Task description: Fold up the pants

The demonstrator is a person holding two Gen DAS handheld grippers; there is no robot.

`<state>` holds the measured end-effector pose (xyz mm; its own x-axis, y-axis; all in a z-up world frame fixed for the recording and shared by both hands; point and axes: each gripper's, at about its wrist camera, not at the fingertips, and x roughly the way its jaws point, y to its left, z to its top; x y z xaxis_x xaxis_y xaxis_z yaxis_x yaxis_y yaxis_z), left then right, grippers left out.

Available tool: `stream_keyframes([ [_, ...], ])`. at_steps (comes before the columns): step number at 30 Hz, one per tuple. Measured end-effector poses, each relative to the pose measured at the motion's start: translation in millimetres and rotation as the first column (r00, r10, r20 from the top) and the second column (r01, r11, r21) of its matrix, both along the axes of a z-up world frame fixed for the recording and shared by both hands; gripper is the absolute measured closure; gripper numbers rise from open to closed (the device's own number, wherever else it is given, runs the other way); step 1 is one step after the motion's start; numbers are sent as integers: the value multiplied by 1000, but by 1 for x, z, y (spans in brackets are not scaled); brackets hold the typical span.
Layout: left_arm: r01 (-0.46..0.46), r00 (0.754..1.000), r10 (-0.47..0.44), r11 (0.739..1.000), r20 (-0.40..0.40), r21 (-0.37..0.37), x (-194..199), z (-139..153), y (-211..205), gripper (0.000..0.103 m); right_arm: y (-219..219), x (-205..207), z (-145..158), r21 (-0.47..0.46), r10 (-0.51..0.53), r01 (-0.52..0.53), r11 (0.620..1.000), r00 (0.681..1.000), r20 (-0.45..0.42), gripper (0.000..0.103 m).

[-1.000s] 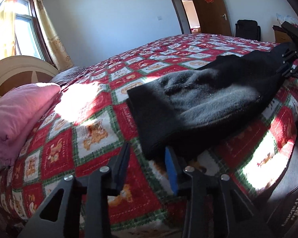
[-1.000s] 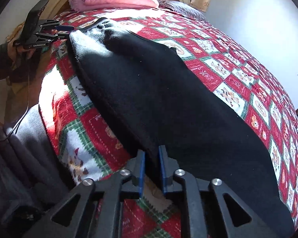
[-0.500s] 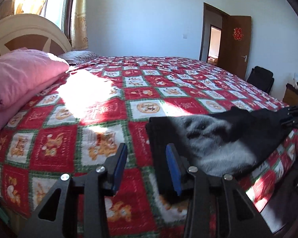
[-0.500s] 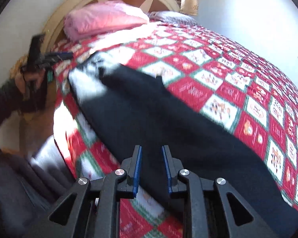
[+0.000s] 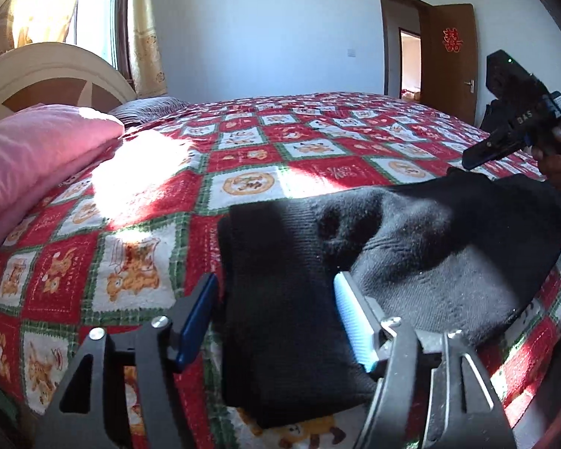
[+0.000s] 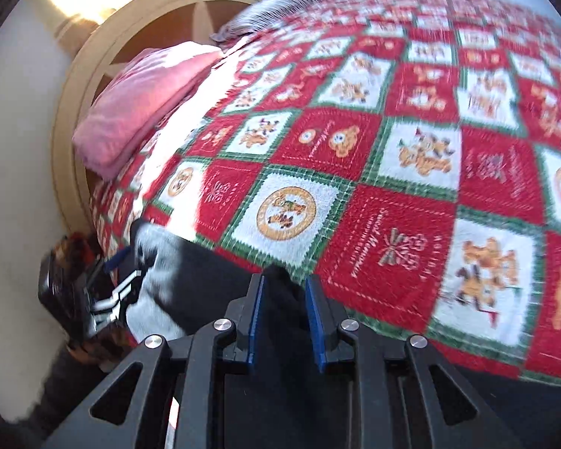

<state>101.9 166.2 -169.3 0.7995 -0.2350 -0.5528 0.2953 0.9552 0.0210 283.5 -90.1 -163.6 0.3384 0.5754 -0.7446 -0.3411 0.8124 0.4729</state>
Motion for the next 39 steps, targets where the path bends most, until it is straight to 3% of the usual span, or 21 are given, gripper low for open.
stream_keyframes([
  [5,-46,999,47,996,11,-75,3,-3,17,18,16,13,-18,55,8,-2,999,995,-100,77],
  [8,-54,998,55,995,10,-81,4,-5,16,16,12,17,-14,64,-35,40,997,997,-75,98],
  [11,-65,998,65,994,5,-93,6,-8,18,12,0,22,1,119,-99,102,988,995,-32,103],
  [14,-84,996,84,988,-5,-128,7,-11,23,6,-6,31,1,20,-166,165,986,986,18,103],
  [17,-96,995,97,990,7,-103,2,-4,19,7,-19,34,-9,18,-187,187,982,982,-1,103],
  [20,-101,990,108,992,91,-79,-8,17,16,7,-25,19,-4,80,-138,137,987,990,5,102],
  [22,-115,987,123,990,104,-77,-2,26,15,7,-18,7,0,66,-108,105,992,993,40,97],
  [24,-125,988,130,990,87,-61,9,27,10,7,-6,3,0,41,-68,66,997,997,39,65],
  [27,-190,980,189,982,64,10,29,25,2,7,2,6,-4,60,-50,50,997,999,4,61],
  [30,-217,976,218,975,-24,45,43,13,1,6,7,13,-12,55,-50,52,997,998,-36,61],
  [31,-226,974,227,973,-14,44,42,10,2,4,8,16,-17,39,-54,57,998,997,-61,62],
  [33,-248,969,248,969,-2,9,36,7,9,1,10,18,-26,64,-42,48,997,994,-98,97],
  [35,-268,963,269,963,4,-34,31,5,17,1,12,15,-24,59,-52,57,997,996,-73,98],
  [39,-301,953,302,953,33,-25,27,1,22,0,7,3,3,107,-92,88,990,995,37,99],
])
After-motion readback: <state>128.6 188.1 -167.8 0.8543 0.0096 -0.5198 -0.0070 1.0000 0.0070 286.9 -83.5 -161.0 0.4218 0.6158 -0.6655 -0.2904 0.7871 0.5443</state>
